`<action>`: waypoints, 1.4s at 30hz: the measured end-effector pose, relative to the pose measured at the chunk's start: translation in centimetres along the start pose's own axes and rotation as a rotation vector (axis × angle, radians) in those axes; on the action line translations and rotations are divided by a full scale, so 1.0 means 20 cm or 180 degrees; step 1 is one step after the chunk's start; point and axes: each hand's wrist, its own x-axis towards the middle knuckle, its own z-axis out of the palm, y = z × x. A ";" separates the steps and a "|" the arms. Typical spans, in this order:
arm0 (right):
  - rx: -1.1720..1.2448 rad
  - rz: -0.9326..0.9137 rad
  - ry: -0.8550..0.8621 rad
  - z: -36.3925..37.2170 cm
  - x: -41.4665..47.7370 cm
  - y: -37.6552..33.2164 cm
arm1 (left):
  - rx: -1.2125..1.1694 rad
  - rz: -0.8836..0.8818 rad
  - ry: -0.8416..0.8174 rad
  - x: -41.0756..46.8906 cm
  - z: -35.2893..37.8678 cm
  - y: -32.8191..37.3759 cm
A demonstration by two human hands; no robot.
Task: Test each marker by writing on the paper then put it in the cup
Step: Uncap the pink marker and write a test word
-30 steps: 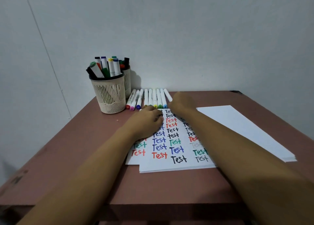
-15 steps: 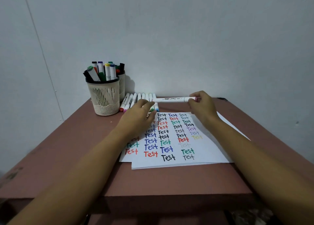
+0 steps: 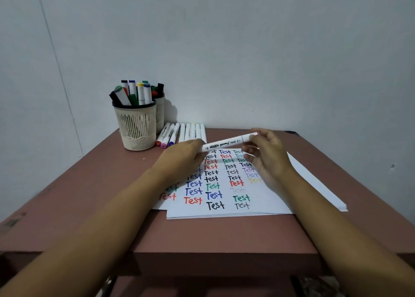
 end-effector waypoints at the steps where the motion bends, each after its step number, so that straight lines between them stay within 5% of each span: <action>1: 0.0247 0.0120 -0.0091 0.01 0.00 0.00 | -0.0013 0.0000 -0.0006 0.00 0.00 0.01; 7: -0.0190 0.0371 -0.0787 0.06 -0.03 0.05 | -0.0509 0.0142 -0.0111 -0.01 0.01 0.07; 11: -0.0328 0.0230 -0.0775 0.06 -0.03 0.05 | -0.0570 0.0266 -0.0093 0.00 0.01 0.07; 16: -0.0046 0.0337 -0.0648 0.05 -0.01 0.04 | -0.1607 -0.0155 0.0166 0.00 0.00 0.09; 24: -0.1044 0.1032 -0.1391 0.05 -0.08 0.00 | -0.0565 0.0667 0.0588 0.01 0.05 0.01; 28: -0.0425 0.1293 -0.1184 0.04 -0.05 0.00 | -0.0108 0.0864 0.0582 0.03 0.04 0.01; 32: 0.0412 0.0938 -0.1148 0.04 -0.04 0.01 | -0.0490 0.0482 0.0241 0.01 0.02 0.02; 42: -0.0163 0.0247 -0.1150 0.06 -0.04 0.06 | -0.0864 0.0341 -0.0003 0.00 0.01 0.07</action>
